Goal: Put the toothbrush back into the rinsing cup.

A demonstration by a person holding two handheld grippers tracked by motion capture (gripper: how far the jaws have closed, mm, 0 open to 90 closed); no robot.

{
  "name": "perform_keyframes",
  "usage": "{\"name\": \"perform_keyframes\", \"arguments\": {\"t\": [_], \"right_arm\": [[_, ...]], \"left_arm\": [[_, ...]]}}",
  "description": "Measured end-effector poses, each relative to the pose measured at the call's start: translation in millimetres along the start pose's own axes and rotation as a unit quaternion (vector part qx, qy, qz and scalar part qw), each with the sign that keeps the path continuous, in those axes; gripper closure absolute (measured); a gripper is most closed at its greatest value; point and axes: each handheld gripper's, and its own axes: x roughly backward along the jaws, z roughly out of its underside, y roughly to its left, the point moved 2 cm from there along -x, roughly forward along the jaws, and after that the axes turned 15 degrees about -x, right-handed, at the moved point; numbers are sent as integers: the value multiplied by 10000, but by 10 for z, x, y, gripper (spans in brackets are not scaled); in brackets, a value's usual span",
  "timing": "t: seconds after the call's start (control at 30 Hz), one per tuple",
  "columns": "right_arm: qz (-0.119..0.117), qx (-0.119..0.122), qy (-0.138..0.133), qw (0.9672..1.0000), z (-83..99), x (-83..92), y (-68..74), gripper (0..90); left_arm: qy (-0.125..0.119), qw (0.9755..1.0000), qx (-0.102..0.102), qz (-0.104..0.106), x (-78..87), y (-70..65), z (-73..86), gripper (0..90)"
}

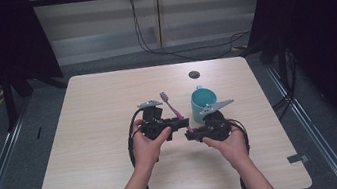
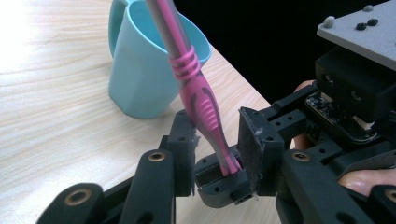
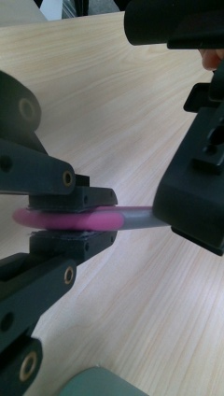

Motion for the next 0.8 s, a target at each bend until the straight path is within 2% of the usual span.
{"name": "perform_keyframes", "arguments": {"t": [0.07, 0.23, 0.3, 0.33, 0.4, 0.8], "right_arm": [[-24, -22, -27, 10000, 4, 1, 0, 811], [-67, -1, 25, 10000, 10, -22, 35, 807], [-139, -55, 65, 9999, 15, -48, 40, 803], [-134, -42, 72, 9999, 17, -57, 42, 801], [-163, -69, 64, 9998, 18, -67, 49, 795], [-283, -36, 57, 9996, 9, -58, 90, 763]], "left_arm": [[-16, 10000, -26, -38, 6, 0, 3, 733], [-57, 9999, 45, 86, 11, -31, -14, 788], [-51, 9999, 4, 106, 6, -45, -23, 817], [17, 9999, -92, 48, -8, -72, -42, 819], [39, 9999, -117, 6, -16, -84, -57, 822], [-18, 9999, -154, -8, -36, -107, -91, 828]]}}
